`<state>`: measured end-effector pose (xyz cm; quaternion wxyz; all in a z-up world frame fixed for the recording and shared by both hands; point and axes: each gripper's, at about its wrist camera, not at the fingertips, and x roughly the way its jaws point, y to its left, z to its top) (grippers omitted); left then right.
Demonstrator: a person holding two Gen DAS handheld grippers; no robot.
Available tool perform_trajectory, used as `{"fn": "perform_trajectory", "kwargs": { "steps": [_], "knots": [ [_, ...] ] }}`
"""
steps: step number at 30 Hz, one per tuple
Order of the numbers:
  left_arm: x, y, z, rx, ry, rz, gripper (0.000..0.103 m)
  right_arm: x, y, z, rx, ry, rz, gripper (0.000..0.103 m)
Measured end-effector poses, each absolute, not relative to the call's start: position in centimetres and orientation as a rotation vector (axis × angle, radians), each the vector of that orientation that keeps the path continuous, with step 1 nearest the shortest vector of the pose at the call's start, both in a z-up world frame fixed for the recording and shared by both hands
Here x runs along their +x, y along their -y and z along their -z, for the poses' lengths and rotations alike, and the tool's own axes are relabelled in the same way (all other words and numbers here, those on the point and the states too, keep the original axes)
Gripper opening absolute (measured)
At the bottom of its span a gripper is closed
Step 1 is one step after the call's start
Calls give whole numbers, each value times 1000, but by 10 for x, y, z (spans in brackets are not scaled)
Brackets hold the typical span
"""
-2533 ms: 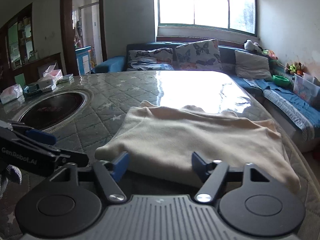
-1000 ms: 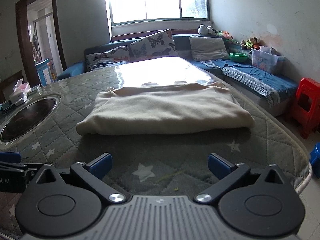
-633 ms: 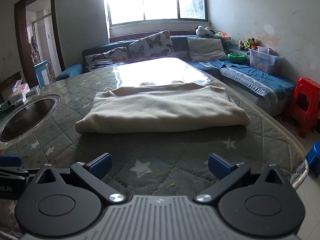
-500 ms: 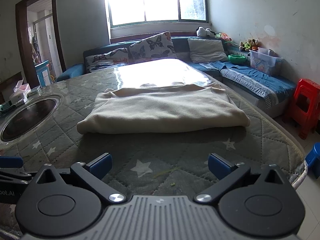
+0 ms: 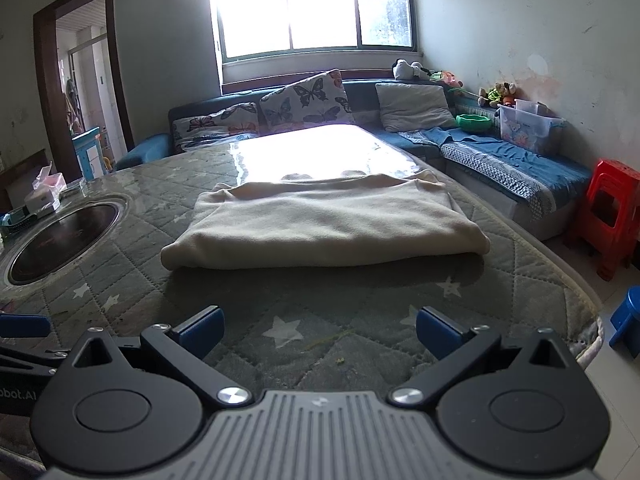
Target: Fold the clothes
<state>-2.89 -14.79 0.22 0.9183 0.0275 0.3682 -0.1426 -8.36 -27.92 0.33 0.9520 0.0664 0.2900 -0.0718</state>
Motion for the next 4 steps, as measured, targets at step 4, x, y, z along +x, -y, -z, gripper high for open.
{"fn": "perform_trajectory", "kwargs": {
  "steps": [4],
  "knots": [
    [-32, 148, -2, 53, -763, 290, 103, -86, 279, -5, 139, -584, 143, 103]
  ]
}}
